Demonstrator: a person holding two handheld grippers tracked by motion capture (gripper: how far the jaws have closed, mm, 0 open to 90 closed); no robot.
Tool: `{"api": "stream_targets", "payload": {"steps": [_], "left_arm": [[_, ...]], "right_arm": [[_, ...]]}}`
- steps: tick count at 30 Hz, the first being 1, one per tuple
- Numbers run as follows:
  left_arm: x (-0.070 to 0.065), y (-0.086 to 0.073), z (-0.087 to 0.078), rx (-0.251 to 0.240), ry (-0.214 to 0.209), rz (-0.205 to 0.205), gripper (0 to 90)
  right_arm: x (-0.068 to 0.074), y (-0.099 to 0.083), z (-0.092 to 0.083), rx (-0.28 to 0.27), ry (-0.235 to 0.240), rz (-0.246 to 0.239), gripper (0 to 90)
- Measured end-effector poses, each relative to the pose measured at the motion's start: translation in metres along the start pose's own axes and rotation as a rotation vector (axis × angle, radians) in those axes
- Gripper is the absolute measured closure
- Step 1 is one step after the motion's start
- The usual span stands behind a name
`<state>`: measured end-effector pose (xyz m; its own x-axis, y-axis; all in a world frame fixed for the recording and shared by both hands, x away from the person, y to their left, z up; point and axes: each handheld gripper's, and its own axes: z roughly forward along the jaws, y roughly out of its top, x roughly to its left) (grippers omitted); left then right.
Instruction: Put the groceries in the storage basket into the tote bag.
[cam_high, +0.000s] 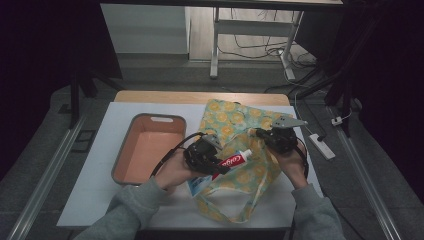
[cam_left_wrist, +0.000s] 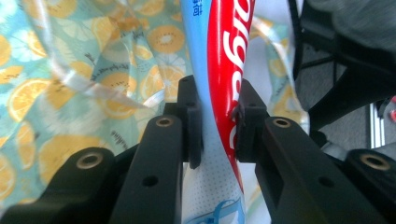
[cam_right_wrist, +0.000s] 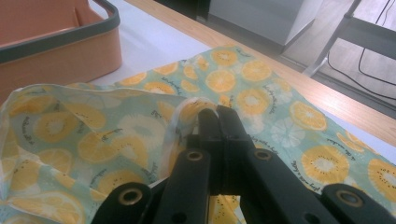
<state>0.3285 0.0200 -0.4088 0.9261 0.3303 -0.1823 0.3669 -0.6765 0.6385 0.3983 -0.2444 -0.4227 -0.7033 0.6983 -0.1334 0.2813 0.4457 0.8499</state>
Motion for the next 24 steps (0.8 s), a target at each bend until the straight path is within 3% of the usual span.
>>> {"api": "stream_targets", "payload": {"steps": [10,24], "left_arm": [[0.008,0.010,0.044,0.096,-0.009,-0.003,75.6],[0.019,0.019,0.067,0.131,0.004,-0.027,75.5]], "right_arm": [[-0.001,0.004,-0.008,-0.049,0.018,0.024,90.0],[0.008,0.008,-0.010,-0.061,0.056,0.014,90.0]]}}
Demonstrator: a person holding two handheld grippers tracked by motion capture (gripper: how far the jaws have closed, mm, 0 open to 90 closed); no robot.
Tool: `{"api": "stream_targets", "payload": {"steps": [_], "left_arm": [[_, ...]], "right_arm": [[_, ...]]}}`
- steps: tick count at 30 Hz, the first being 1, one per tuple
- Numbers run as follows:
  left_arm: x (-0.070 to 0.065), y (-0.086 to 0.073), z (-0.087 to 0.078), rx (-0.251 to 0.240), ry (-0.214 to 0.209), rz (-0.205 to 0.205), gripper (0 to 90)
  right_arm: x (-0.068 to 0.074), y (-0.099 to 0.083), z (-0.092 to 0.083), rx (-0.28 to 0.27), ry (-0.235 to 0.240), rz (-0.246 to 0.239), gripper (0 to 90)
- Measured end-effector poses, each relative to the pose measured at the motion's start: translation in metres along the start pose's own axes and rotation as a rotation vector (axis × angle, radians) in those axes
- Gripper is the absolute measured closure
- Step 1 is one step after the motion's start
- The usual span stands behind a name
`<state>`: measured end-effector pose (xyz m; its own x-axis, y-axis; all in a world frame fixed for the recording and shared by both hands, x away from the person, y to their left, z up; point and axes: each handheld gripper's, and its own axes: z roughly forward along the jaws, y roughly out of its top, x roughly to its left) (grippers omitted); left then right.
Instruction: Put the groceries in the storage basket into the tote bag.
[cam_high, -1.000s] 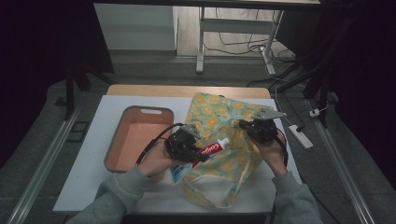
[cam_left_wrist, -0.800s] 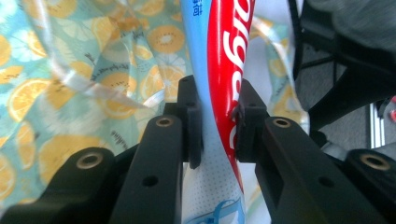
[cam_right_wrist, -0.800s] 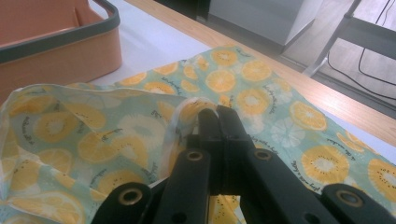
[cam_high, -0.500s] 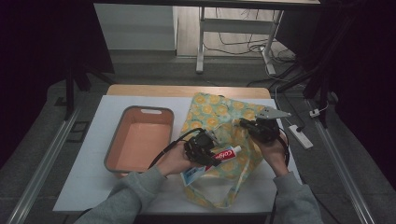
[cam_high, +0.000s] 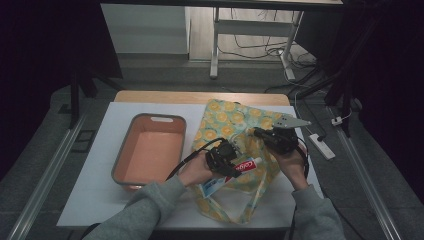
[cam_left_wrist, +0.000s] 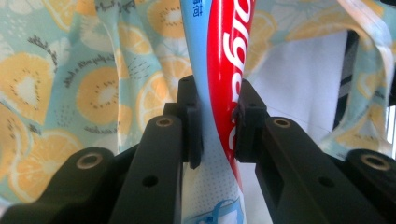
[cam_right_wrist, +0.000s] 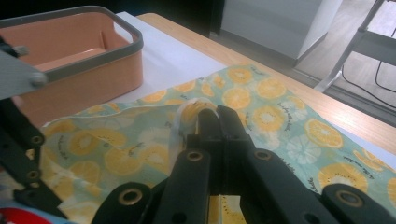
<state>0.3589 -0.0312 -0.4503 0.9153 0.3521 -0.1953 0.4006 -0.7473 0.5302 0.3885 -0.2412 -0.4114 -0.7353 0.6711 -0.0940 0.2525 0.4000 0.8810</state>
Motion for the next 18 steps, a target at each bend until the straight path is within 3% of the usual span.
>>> {"api": "stream_targets", "payload": {"steps": [8,18], "left_arm": [[0.005,0.013,0.016,0.029,-0.008,-0.004,75.5],[0.014,0.027,0.024,0.027,0.059,-0.008,75.4]], "right_arm": [[0.001,0.000,-0.001,-0.009,0.009,0.005,90.0],[0.000,0.000,-0.006,-0.022,0.009,0.017,90.0]]}}
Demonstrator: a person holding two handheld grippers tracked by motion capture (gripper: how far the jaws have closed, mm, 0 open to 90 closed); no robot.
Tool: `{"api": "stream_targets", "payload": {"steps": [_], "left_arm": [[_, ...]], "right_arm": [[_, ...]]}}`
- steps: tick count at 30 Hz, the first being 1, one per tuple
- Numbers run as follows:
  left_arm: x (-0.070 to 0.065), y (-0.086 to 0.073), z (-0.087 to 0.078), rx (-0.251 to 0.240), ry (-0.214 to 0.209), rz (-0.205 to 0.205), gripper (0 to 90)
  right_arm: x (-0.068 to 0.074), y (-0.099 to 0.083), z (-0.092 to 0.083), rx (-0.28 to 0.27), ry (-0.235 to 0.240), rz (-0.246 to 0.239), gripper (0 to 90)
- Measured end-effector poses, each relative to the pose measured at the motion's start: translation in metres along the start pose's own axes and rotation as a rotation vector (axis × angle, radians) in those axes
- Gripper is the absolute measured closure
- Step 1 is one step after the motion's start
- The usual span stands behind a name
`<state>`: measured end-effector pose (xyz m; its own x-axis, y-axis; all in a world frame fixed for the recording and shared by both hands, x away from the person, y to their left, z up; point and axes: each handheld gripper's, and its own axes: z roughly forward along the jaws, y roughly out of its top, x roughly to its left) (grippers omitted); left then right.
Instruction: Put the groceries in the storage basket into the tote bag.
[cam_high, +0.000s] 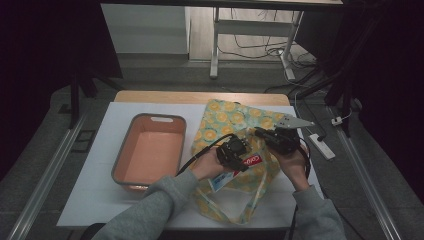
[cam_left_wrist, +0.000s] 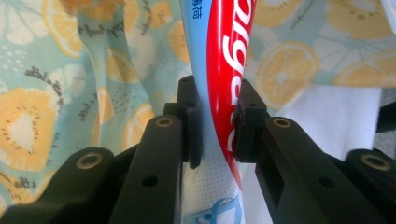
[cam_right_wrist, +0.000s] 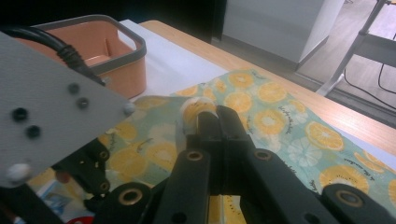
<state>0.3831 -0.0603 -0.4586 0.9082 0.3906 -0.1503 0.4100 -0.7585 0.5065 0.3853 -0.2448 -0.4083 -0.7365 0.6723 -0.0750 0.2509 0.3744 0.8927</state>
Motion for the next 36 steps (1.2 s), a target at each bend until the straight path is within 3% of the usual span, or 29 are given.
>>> {"api": "stream_targets", "payload": {"steps": [5,17,19,23,26,30,36], "left_arm": [[0.005,0.003,0.009,0.015,0.053,0.007,75.2],[0.011,0.003,0.030,0.041,0.067,0.014,73.3],[0.010,0.003,0.024,0.014,0.042,0.015,62.7],[0.003,-0.001,0.013,-0.020,0.041,0.034,55.1],[0.000,-0.005,0.004,-0.050,0.009,0.037,50.2],[-0.006,-0.012,-0.012,-0.090,0.014,0.052,47.3],[-0.009,-0.026,-0.050,-0.172,0.028,0.060,45.3]], "right_arm": [[-0.001,-0.001,0.001,0.003,0.002,0.005,90.0],[-0.005,-0.005,0.003,0.016,-0.006,0.017,90.0],[-0.007,-0.006,0.003,0.016,-0.008,0.023,90.0],[-0.009,-0.006,0.002,0.017,-0.014,0.029,90.0],[-0.009,-0.007,0.002,0.021,-0.016,0.030,90.0],[-0.010,-0.008,0.003,0.025,-0.016,0.031,90.0],[-0.010,-0.009,0.004,0.030,-0.014,0.033,90.0]]}}
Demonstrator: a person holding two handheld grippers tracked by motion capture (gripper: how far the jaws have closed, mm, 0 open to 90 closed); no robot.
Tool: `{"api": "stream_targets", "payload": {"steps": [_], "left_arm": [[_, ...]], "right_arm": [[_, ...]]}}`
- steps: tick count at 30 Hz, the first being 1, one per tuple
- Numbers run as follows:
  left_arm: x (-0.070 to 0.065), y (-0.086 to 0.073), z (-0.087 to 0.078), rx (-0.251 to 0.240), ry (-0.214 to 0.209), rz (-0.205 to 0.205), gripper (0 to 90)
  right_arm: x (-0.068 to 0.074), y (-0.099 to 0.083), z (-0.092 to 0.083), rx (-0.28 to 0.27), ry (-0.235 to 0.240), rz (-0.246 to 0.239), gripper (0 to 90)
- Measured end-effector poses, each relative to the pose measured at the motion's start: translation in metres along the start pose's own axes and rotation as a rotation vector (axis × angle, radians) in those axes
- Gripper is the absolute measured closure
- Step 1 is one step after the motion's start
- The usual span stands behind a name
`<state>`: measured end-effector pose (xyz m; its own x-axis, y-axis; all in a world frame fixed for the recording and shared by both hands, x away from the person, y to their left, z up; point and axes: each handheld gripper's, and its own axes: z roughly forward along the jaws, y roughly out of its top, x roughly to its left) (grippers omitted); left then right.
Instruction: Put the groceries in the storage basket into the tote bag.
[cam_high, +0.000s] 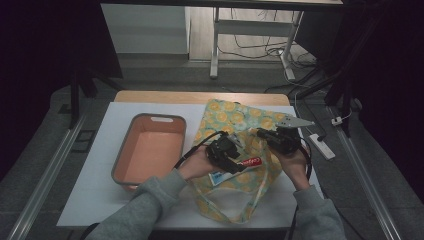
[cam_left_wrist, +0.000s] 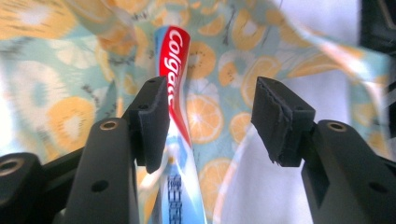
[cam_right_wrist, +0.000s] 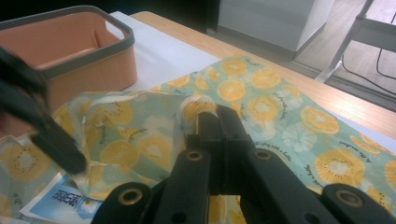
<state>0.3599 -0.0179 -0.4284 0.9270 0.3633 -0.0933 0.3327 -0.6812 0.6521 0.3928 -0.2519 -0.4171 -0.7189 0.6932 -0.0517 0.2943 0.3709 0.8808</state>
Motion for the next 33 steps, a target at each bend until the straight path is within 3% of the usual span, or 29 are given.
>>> {"api": "stream_targets", "payload": {"steps": [8,16,25,33], "left_arm": [[0.015,-0.025,-0.045,-0.074,0.086,-0.061,40.7],[0.025,-0.052,-0.070,-0.071,0.138,-0.100,38.5],[0.027,-0.066,-0.082,-0.071,0.153,-0.129,35.6],[0.026,-0.068,-0.075,-0.040,0.145,-0.118,31.2]], "right_arm": [[0.000,-0.001,0.001,0.006,-0.003,-0.002,90.0],[-0.003,-0.005,-0.001,0.018,-0.008,0.006,89.9],[-0.006,-0.016,-0.006,0.043,-0.012,0.027,89.9],[-0.006,-0.025,-0.018,0.039,-0.007,0.045,89.9]]}}
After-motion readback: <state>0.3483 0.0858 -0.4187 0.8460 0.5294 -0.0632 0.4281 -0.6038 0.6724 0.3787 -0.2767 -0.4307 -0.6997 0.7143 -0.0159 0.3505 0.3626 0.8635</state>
